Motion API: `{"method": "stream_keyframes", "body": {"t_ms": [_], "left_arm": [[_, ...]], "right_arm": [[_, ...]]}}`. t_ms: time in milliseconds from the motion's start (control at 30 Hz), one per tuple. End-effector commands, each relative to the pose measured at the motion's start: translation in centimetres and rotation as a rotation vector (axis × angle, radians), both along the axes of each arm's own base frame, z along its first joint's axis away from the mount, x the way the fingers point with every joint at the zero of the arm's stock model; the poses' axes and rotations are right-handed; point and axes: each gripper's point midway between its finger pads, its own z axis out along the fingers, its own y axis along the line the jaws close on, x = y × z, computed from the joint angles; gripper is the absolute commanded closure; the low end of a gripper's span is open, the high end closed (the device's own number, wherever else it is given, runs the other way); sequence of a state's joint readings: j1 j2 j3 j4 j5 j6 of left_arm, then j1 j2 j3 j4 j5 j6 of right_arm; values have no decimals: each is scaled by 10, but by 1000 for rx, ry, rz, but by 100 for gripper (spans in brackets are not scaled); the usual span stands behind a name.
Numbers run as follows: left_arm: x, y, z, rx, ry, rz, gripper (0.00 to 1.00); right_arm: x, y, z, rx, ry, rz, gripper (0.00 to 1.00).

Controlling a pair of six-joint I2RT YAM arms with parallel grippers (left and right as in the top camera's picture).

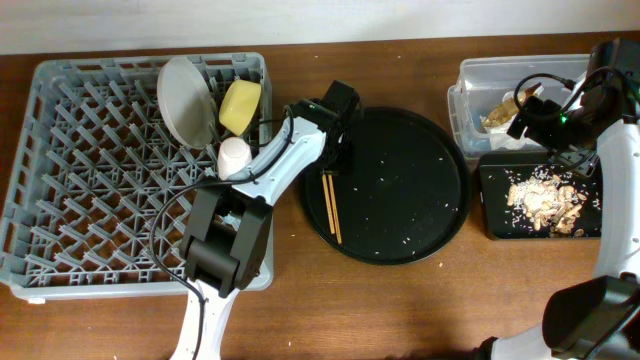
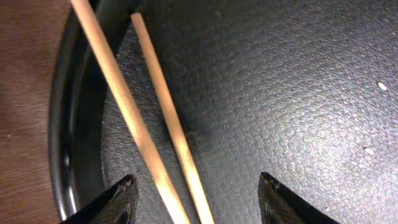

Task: Sort waste into correct bins and load items into the dishwasher rack
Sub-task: 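Grasp one chopstick with the left gripper and place it in the rack, then grasp the second chopstick with the left gripper and place it in the rack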

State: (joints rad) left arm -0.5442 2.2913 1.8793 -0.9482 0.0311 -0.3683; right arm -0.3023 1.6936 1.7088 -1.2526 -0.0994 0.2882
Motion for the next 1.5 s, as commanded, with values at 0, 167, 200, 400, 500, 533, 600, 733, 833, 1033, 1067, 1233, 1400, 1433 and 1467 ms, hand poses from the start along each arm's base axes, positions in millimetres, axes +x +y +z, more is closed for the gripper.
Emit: {"method": "stream_keyframes", "body": {"t_ms": [0, 167, 200, 400, 500, 533, 600, 733, 833, 1033, 1067, 1233, 1400, 1433, 1467], "left_arm": [[2, 8, -22, 47, -2, 59, 54], [1, 4, -28, 33, 9, 57, 99], [1, 4, -28, 32, 10, 57, 99], [4, -28, 11, -112, 25, -66, 99], [11, -33, 53, -126, -12, -134, 99], [14, -34, 75, -126, -38, -176, 99], [18, -21, 106, -117, -60, -186, 99], [19, 97, 169, 6, -12, 25, 99], [28, 161, 206, -15, -92, 121, 99], [17, 253, 158, 96, 79, 265, 99], [12, 253, 150, 107, 109, 209, 99], [9, 249, 142, 125, 129, 170, 26], [23, 240, 153, 126, 53, 144, 21], [29, 217, 162, 55, 15, 106, 22], [34, 174, 172, -47, -31, 8, 25]], "right_arm": [[-1, 1, -2, 5, 7, -2, 2], [-2, 2, -3, 8, 14, -2, 3], [-2, 2, -3, 8, 14, -2, 3], [-3, 1, -3, 5, 18, -3, 3], [-3, 1, -3, 4, 18, -3, 2], [-3, 1, -3, 4, 18, -3, 3], [-3, 1, -3, 2, 18, 4, 3], [-3, 1, -3, 2, 18, 4, 3], [-4, 1, -3, -3, 22, 21, 2], [-4, 0, -3, -16, 22, 45, 2], [-4, 0, -3, -15, 21, 45, 2], [-4, 1, -3, -15, 22, 45, 2], [-4, 1, -3, -15, 22, 45, 2], [-4, 1, -3, -15, 22, 45, 2], [-4, 1, -3, -14, 22, 45, 2]]}}
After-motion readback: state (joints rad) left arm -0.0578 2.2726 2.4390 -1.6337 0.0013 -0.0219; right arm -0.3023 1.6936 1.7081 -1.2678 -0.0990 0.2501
